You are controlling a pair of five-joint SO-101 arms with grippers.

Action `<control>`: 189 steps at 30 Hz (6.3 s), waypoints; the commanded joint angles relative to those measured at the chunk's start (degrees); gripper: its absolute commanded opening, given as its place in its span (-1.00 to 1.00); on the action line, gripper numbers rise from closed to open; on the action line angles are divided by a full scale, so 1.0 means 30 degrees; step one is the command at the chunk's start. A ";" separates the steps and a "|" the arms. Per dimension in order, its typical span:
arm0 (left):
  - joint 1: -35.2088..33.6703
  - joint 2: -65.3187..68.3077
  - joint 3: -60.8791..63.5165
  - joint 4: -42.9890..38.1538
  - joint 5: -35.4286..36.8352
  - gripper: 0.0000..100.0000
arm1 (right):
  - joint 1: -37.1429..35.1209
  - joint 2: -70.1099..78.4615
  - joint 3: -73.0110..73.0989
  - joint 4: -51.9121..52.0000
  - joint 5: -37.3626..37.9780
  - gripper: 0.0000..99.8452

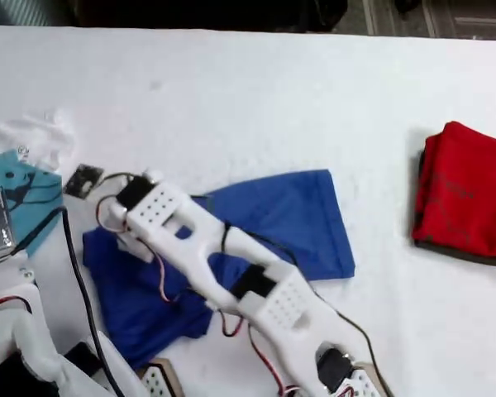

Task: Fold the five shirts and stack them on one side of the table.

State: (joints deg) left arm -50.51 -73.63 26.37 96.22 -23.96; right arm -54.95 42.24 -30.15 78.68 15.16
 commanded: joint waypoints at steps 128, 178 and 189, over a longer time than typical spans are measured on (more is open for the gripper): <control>-0.0015 -0.0103 0.0000 0.0117 -0.0029 -0.95 | 1.9971 0.3678 -1.0696 0.5172 0.1231 -0.96; -0.0015 -0.0103 0.0029 -0.0029 -0.0029 -0.95 | 0.3853 -0.4440 0.5011 0.6725 -0.1553 -0.96; 0.0015 -0.0103 0.0029 -0.0029 -0.0029 -0.95 | 0.3385 -0.8923 0.6623 0.6491 0.0938 -0.96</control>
State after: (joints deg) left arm -50.51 -73.63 26.73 96.22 -23.96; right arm -44.13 19.12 -7.47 97.93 13.14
